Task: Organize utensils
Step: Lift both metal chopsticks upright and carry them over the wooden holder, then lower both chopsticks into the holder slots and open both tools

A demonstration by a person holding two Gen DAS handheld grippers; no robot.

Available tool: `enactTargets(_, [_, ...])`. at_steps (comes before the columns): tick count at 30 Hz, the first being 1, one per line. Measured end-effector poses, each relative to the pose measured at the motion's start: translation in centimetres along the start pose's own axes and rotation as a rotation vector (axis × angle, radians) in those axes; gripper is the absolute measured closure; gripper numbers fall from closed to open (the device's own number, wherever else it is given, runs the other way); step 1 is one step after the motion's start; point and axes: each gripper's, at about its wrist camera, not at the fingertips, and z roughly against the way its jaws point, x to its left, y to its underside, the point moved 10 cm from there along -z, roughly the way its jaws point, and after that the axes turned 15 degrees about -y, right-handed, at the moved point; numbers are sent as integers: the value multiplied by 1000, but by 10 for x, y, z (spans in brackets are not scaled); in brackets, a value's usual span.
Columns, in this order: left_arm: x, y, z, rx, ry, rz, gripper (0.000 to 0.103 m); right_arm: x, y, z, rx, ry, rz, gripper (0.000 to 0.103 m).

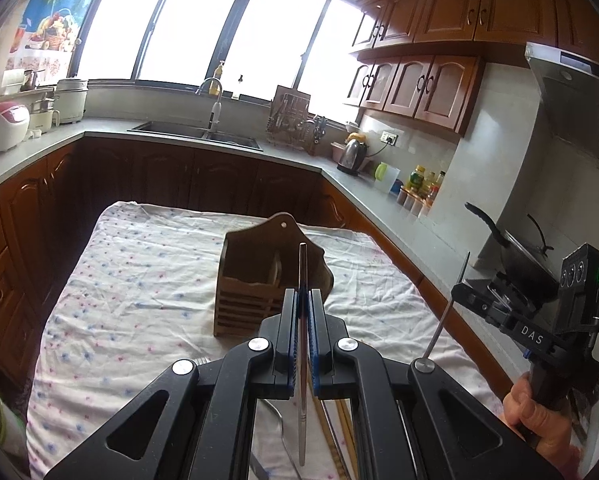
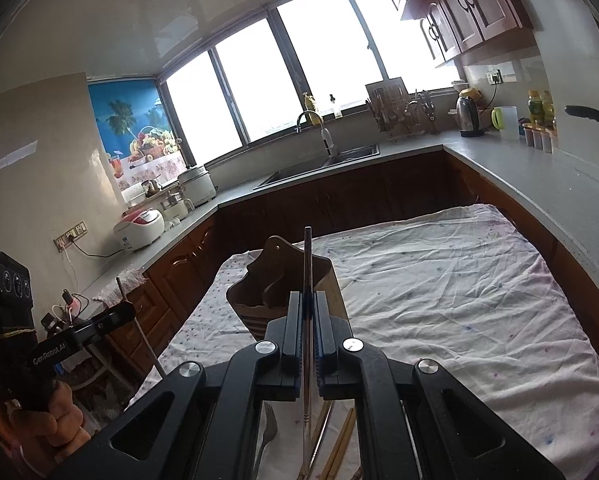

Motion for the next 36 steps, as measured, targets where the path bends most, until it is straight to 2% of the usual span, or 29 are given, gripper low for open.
enactTargets(7, [12, -23, -15, -37, -17, 26, 100, 0, -26, -21, -39, -12, 16, 98])
enactTargets(16, [24, -67, -43, -121, -36, 52, 100, 1, -81, -49, -133, -30, 50, 98])
enactTargets(24, [21, -100, -73, -197, -67, 33, 100, -3, -124, -73, -204, -36, 72, 98])
enactTargets(31, [17, -110, -114, -266, -89, 39, 100, -16, -124, -99, -209, -17, 83, 98])
enactTargets(36, [11, -84, -149, -288, -96, 47, 100, -33, -99, -120, -196, -7, 58, 98])
